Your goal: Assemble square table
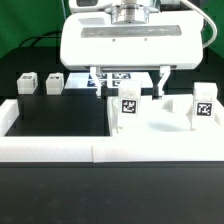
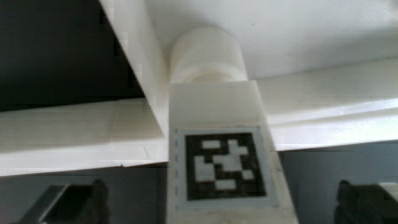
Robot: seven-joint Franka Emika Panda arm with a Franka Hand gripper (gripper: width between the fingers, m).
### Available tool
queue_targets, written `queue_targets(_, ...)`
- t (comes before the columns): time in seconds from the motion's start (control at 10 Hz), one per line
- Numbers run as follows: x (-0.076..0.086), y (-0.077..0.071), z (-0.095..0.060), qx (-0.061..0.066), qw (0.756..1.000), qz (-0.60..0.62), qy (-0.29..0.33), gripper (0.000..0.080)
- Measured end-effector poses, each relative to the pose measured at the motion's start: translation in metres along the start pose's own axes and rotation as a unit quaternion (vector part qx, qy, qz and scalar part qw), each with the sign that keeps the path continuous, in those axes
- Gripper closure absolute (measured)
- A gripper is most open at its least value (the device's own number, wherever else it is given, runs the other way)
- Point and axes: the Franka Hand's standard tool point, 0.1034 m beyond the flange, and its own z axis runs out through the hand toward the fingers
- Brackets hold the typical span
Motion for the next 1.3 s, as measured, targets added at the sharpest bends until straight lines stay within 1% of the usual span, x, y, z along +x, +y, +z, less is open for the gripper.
queue_targets(0.5,-0.001,-0.001,0.000,0.001,1.000,0.003,-0.006,0.0151)
queue_targets(0.6,-0.003,-0.007,-0.001,0.012,0.999,0.017,-0.045,0.0151)
queue_targets(0.7,0.001,-0.015,-0.005,0.020,0.996,0.031,-0.079,0.0151)
queue_targets(0.8,0.007,-0.014,-0.006,0.019,0.996,0.034,-0.082,0.0151)
queue_targets(0.9,0.004,-0.017,-0.003,0.027,0.991,0.041,-0.123,0.0151)
queue_targets(1.0,0.010,-0.019,-0.002,0.035,0.984,0.046,-0.167,0.0151)
queue_targets(1.1,0.009,-0.017,0.000,0.039,0.978,0.043,-0.201,0.0151)
queue_targets(1.2,0.005,-0.013,0.000,0.043,0.967,0.044,-0.248,0.0151)
queue_targets(1.3,0.007,-0.004,0.000,0.042,0.959,0.041,-0.277,0.0151)
